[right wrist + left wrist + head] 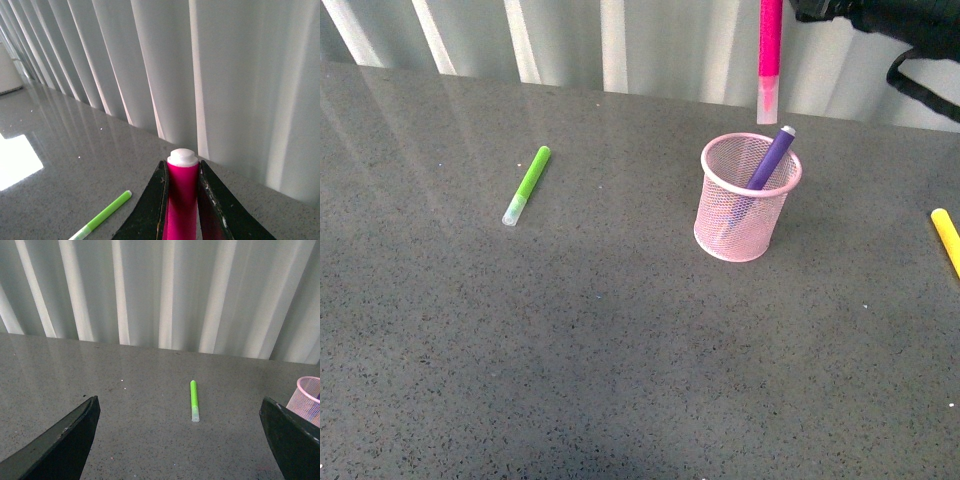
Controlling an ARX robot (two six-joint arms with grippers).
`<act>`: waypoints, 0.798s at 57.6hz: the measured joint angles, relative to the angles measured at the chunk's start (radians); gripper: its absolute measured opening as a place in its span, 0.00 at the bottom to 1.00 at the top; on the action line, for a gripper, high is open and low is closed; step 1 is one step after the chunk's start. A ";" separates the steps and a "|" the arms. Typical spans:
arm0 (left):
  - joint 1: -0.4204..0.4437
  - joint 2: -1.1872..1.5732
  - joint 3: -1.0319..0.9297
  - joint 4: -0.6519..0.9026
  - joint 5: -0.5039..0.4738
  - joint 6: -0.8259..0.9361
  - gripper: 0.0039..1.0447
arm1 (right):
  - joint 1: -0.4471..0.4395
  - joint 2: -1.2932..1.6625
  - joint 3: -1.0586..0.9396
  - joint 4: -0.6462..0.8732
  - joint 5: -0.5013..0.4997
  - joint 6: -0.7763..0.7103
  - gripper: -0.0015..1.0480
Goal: Insert purple and pink pens into pink cup
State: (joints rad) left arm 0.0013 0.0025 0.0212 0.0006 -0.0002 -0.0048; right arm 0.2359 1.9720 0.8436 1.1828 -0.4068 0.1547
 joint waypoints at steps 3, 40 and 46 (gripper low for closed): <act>0.000 0.000 0.000 0.000 0.000 0.000 0.94 | 0.003 0.019 0.000 0.009 0.001 -0.001 0.11; 0.000 0.000 0.000 0.000 0.000 0.000 0.94 | -0.016 0.149 -0.025 0.102 -0.036 -0.010 0.11; 0.000 0.000 0.000 0.000 0.000 0.000 0.94 | -0.021 0.149 -0.027 0.103 -0.042 -0.009 0.11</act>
State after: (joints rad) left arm 0.0013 0.0025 0.0212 0.0006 -0.0002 -0.0044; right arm 0.2153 2.1208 0.8162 1.2858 -0.4484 0.1455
